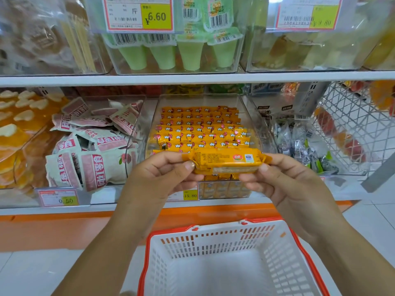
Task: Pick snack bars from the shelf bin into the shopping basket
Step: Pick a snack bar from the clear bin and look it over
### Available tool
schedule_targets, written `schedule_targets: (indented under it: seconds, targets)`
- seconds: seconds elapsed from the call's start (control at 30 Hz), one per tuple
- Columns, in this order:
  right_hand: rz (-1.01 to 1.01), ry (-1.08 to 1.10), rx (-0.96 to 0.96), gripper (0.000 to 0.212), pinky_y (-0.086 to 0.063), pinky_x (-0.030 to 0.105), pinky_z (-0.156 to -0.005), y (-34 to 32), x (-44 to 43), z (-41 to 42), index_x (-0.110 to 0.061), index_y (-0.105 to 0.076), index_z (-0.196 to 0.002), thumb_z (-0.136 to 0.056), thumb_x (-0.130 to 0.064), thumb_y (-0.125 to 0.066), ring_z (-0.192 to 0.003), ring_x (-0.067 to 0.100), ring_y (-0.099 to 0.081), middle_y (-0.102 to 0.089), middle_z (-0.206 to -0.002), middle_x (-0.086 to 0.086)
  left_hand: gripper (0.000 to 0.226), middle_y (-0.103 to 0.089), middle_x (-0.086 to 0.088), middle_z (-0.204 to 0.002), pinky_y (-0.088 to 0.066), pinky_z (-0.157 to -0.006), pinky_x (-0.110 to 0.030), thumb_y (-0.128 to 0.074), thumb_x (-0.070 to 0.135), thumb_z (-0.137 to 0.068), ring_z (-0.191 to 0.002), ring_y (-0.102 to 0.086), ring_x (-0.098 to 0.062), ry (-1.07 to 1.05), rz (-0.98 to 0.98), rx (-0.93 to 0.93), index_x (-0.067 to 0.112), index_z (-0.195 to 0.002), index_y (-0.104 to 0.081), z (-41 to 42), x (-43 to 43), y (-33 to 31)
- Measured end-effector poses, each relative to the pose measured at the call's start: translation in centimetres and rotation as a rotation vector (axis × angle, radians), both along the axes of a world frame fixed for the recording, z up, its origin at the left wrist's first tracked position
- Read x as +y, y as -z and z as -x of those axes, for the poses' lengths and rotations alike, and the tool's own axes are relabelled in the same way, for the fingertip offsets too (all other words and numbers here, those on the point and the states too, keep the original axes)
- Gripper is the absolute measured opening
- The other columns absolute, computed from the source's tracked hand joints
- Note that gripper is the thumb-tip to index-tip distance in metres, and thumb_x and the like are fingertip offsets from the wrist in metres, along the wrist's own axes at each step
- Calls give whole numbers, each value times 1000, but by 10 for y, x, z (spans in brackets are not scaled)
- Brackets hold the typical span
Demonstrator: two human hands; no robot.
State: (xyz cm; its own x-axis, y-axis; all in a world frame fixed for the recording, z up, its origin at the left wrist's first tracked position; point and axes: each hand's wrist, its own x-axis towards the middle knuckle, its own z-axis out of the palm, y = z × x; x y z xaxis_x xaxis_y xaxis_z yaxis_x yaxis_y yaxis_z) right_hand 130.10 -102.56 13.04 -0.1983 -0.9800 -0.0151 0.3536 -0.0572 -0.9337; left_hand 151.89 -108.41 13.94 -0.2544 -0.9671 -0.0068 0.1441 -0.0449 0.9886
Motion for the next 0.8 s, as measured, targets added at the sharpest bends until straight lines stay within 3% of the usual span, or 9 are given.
schedule_targets:
  seconds: [0.07, 0.13, 0.3, 0.37, 0.4, 0.5, 0.6, 0.7, 0.8]
  targets:
    - [11, 28, 122, 28, -60, 30, -75, 2, 0, -1, -24, -73, -78, -59, -41, -84, -88, 30, -74, -75, -95, 13, 6, -76, 0, -85, -59, -85, -38, -69, 30, -68, -84, -75, -18, -35, 14, -83, 27, -70, -73, 1, 0, 1]
    - [17, 51, 206, 40, -58, 32, -82, 5, -1, -1, -27, -70, -73, -54, -59, -84, -94, 28, -72, -75, -103, 8, 12, -75, 3, -85, -55, -92, -41, -66, 31, -79, -85, -74, -14, -54, 28, -162, 26, -69, -67, 4, 0, 1]
    - [36, 35, 145, 42, -60, 29, -76, 5, 1, -5, -22, -68, -78, -55, -54, -84, -90, 30, -73, -75, -98, 12, 12, -66, -12, -77, -53, -91, -58, -57, 14, -95, -72, -73, -19, -111, 9, -106, 9, -84, -56, 13, 7, 3]
    - [45, 57, 132, 41, -60, 31, -69, 4, 3, -8, -17, -62, -90, -61, -40, -80, -85, 34, -73, -74, -97, 12, 4, -74, -2, -80, -58, -81, -49, -59, 17, -94, -68, -73, -17, -149, 32, -115, 16, -98, -59, 14, 8, 3]
    - [56, 71, 139, 36, -60, 31, -66, 4, 3, -8, -19, -60, -92, -63, -35, -75, -83, 35, -73, -74, -98, 11, 10, -76, 3, -83, -59, -73, -40, -60, 17, -93, -65, -72, -16, -168, 40, -106, 22, -101, -60, 15, 10, 2]
    - [76, 93, 178, 28, -60, 32, -67, 4, 5, -11, -27, -66, -85, -64, -42, -76, -78, 35, -73, -73, -100, 7, 16, -76, 7, -83, -58, -58, -24, -62, 12, -92, -67, -72, -14, -216, 81, -88, 27, -94, -69, 15, 13, 0]
    - [53, 82, 182, 51, -60, 31, -71, 7, 4, -11, -23, -71, -88, -56, -62, -83, -81, 36, -73, -72, -100, 12, 15, -77, 6, -83, -57, -60, -19, -63, 17, -89, -72, -74, -13, -200, 78, -89, 28, -93, -73, 14, 14, 2]
    - [55, 5, 151, 55, -59, 30, -75, 9, 2, -9, -26, -71, -91, -50, -59, -88, -88, 34, -73, -74, -104, 14, 30, -78, 7, -89, -57, -67, -17, -69, 26, -72, -78, -75, -12, -105, 24, -53, 30, -101, -71, 11, 12, 2]
    - [49, -30, 102, 51, -59, 28, -74, 9, 1, -7, -26, -72, -89, -49, -51, -92, -89, 35, -73, -74, -104, 15, 29, -78, 3, -93, -59, -73, -20, -68, 20, -74, -83, -75, -15, -88, -39, -27, 27, -102, -73, 7, 6, 5]
